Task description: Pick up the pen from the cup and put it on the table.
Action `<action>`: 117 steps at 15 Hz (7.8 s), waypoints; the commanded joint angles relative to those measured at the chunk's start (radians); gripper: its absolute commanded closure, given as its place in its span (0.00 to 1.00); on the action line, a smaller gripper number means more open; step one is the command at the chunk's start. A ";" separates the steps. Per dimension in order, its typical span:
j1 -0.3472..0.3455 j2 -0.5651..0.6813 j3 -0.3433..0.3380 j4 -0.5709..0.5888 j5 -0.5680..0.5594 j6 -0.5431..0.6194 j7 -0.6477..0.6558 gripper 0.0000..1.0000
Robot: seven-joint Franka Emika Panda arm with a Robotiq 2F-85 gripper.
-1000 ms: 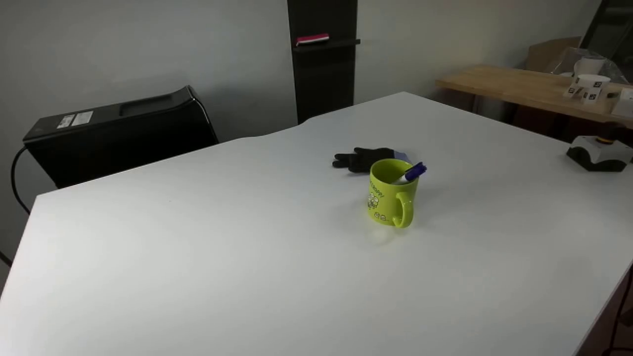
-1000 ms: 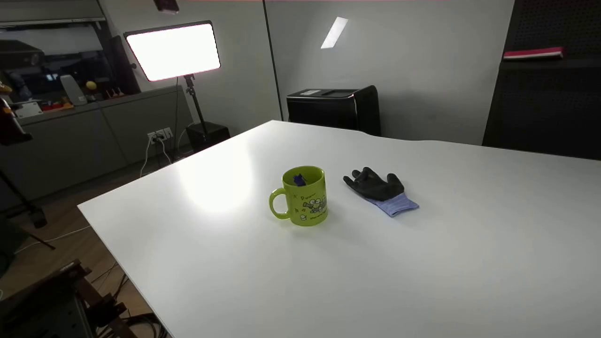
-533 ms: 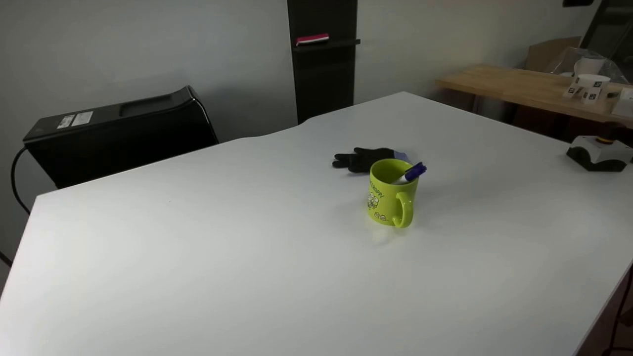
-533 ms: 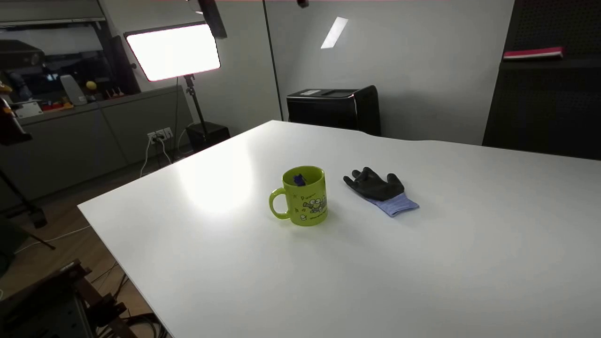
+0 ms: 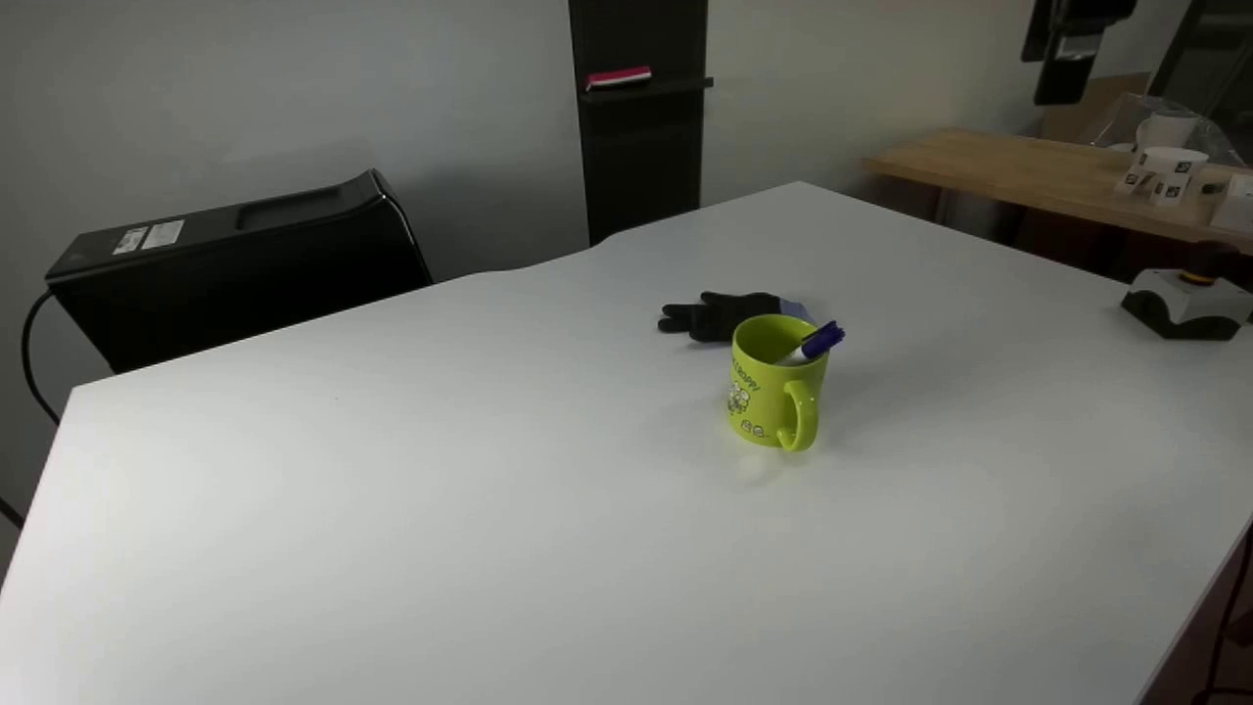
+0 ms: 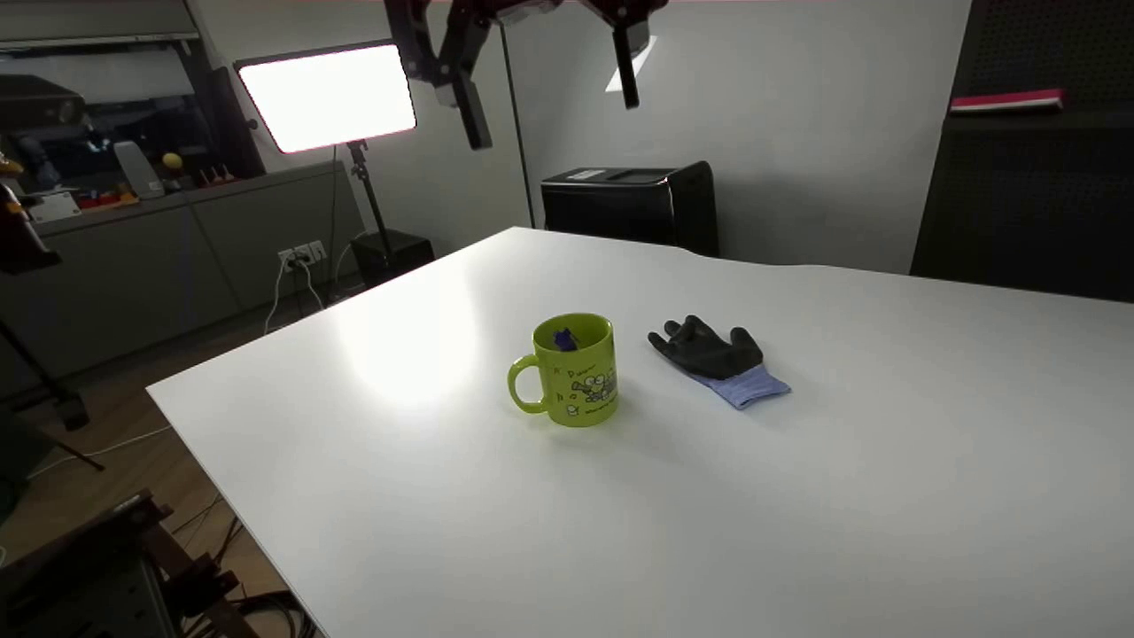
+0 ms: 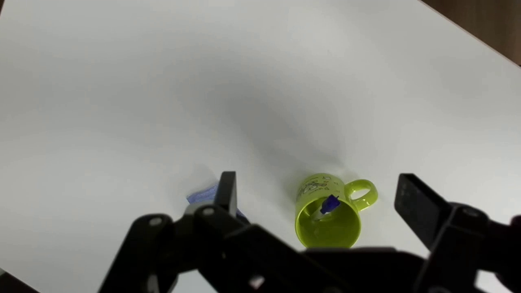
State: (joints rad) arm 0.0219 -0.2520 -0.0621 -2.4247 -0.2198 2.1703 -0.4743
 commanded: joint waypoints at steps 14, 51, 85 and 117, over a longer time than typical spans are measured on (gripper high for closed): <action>-0.034 0.098 0.002 0.063 0.002 -0.028 0.041 0.00; 0.056 0.421 0.101 -0.042 -0.287 0.520 -0.018 0.00; 0.052 0.520 0.078 0.067 -0.359 0.467 0.012 0.67; 0.089 0.327 0.205 0.194 -0.153 0.151 -0.068 0.95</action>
State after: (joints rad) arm 0.0959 0.1246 0.1374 -2.1397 -0.3666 2.2562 -0.5923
